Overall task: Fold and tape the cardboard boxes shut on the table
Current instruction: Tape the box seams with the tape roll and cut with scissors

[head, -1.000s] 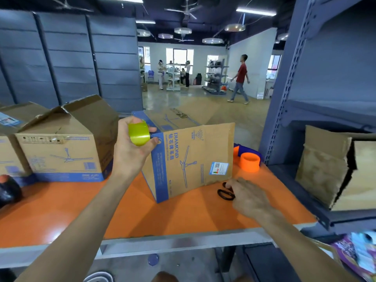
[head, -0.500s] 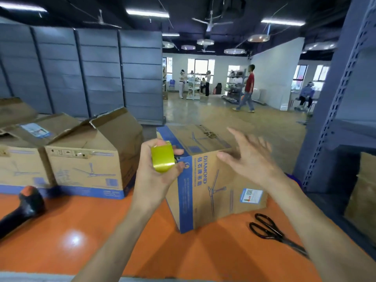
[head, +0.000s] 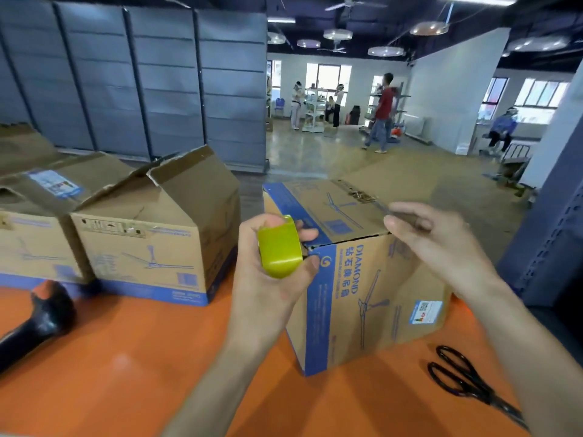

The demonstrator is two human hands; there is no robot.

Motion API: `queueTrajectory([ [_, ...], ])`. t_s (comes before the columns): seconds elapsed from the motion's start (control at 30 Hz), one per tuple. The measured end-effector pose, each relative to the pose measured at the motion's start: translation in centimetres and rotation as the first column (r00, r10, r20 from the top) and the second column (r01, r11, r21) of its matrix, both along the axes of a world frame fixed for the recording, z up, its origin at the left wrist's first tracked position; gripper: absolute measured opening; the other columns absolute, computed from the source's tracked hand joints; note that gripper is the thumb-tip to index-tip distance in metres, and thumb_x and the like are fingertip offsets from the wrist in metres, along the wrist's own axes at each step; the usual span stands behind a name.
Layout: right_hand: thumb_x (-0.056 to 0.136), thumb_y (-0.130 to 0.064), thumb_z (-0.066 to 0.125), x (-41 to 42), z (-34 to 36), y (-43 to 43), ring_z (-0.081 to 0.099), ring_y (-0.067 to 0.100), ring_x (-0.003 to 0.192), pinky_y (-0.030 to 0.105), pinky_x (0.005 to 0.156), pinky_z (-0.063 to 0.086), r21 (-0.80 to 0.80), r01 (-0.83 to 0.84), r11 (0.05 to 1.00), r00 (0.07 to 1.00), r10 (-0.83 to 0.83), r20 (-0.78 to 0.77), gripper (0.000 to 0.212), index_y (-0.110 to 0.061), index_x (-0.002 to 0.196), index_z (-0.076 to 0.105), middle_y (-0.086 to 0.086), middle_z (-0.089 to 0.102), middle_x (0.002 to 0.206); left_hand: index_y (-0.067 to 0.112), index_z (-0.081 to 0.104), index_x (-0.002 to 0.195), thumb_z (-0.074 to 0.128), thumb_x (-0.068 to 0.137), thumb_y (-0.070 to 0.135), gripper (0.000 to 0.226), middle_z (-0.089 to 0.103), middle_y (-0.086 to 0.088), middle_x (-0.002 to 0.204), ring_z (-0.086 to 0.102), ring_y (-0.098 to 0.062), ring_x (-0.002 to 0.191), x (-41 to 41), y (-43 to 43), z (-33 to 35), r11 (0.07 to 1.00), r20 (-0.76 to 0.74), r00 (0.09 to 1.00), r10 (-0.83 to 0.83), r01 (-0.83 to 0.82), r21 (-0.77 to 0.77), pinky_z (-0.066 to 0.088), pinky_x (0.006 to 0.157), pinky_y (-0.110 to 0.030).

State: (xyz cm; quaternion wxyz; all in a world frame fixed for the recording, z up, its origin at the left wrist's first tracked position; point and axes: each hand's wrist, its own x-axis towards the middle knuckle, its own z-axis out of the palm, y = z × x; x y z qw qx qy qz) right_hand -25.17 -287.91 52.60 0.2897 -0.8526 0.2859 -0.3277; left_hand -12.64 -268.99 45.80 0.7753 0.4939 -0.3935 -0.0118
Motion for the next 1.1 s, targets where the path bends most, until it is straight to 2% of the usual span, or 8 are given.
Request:
queueTrajectory([
  [0.13,0.092,-0.011,0.070,0.0,-0.5,0.5,0.063,0.017,0.080,0.011,0.067,0.043,0.183,-0.105,0.977,0.952,0.045,0.304,0.019,-0.028,0.094,0.077,0.001,0.075,0.090,0.014,0.045,0.117,0.071,0.082,-0.019,0.054,0.069,-0.018,0.117,0.068,-0.022,0.116,-1.1,0.3,0.3,0.999,-0.026,0.999,0.031,-0.032,-0.032,0.055,0.098,-0.035],
  [0.27,0.090,-0.004,0.063,-1.4,-0.9,0.7,0.059,-0.005,0.068,0.002,0.065,0.039,0.230,-0.166,0.959,0.903,0.054,0.427,0.031,-0.031,0.085,0.079,-0.015,0.067,0.063,0.017,0.045,0.116,0.070,0.083,-0.018,0.053,0.073,-0.013,0.112,0.069,-0.022,0.115,-2.5,0.7,0.4,0.996,-0.020,0.997,0.074,-0.075,-0.050,0.056,0.096,-0.038],
  [0.4,0.093,-0.007,0.060,-3.0,-1.0,1.1,0.062,0.004,0.068,0.006,0.060,0.042,0.228,-0.185,0.956,0.902,0.073,0.426,0.031,-0.031,0.090,0.080,-0.005,0.074,0.072,0.015,0.044,0.116,0.072,0.085,-0.013,0.050,0.075,-0.011,0.109,0.069,-0.022,0.113,-4.1,1.2,0.5,0.993,-0.013,0.994,0.106,-0.106,-0.048,0.055,0.092,-0.030],
  [0.47,0.095,-0.010,0.058,-3.5,-1.3,1.3,0.059,0.011,0.087,0.016,0.067,0.044,0.186,-0.134,0.973,0.919,0.052,0.390,0.031,-0.032,0.096,0.080,-0.007,0.072,0.087,0.012,0.044,0.117,0.072,0.086,-0.010,0.048,0.075,-0.011,0.108,0.069,-0.023,0.112,-4.5,1.3,0.6,0.992,-0.025,0.993,0.113,-0.114,-0.052,0.055,0.089,-0.027],
  [0.53,0.097,-0.010,0.058,-3.8,-1.5,1.6,0.062,0.003,0.092,0.010,0.065,0.044,0.186,-0.142,0.972,0.915,0.057,0.400,0.031,-0.032,0.097,0.080,-0.015,0.076,0.088,0.012,0.044,0.116,0.072,0.085,-0.011,0.048,0.075,-0.012,0.106,0.070,-0.022,0.109,-4.6,1.4,0.7,0.990,-0.036,0.992,0.121,-0.124,-0.066,0.055,0.085,-0.024],
  [0.77,0.091,0.000,0.057,-4.0,1.0,1.9,0.069,-0.008,0.076,-0.006,0.057,0.034,0.408,-0.278,0.870,0.894,0.080,0.440,0.026,-0.013,0.097,0.079,0.007,0.077,0.073,0.017,0.046,0.114,0.071,0.085,-0.015,0.050,0.074,-0.015,0.111,0.070,-0.021,0.112,-4.4,1.5,0.9,0.989,-0.046,0.991,0.124,-0.128,-0.077,0.056,0.080,-0.022],
  [0.93,0.091,0.002,0.057,-4.1,1.8,2.1,0.075,0.008,0.076,0.009,0.084,0.039,0.413,-0.311,0.856,0.890,0.110,0.443,0.024,-0.009,0.097,0.078,0.007,0.078,0.081,0.017,0.046,0.117,0.072,0.084,-0.015,0.053,0.068,-0.011,0.122,0.066,-0.021,0.121,-4.1,2.0,1.1,0.989,0.017,0.992,0.123,-0.121,-0.078,0.055,0.086,-0.023],
  [1.1,0.091,-0.001,0.058,-4.4,1.8,2.3,0.076,0.013,0.086,0.015,0.086,0.035,0.392,-0.296,0.871,0.903,0.122,0.411,0.024,-0.012,0.093,0.079,0.004,0.078,0.080,0.019,0.044,0.118,0.075,0.087,-0.003,0.049,0.069,-0.013,0.124,0.064,-0.017,0.123,-4.5,2.3,1.0,0.990,0.002,0.994,0.109,-0.109,-0.085,0.054,0.085,-0.019],
])
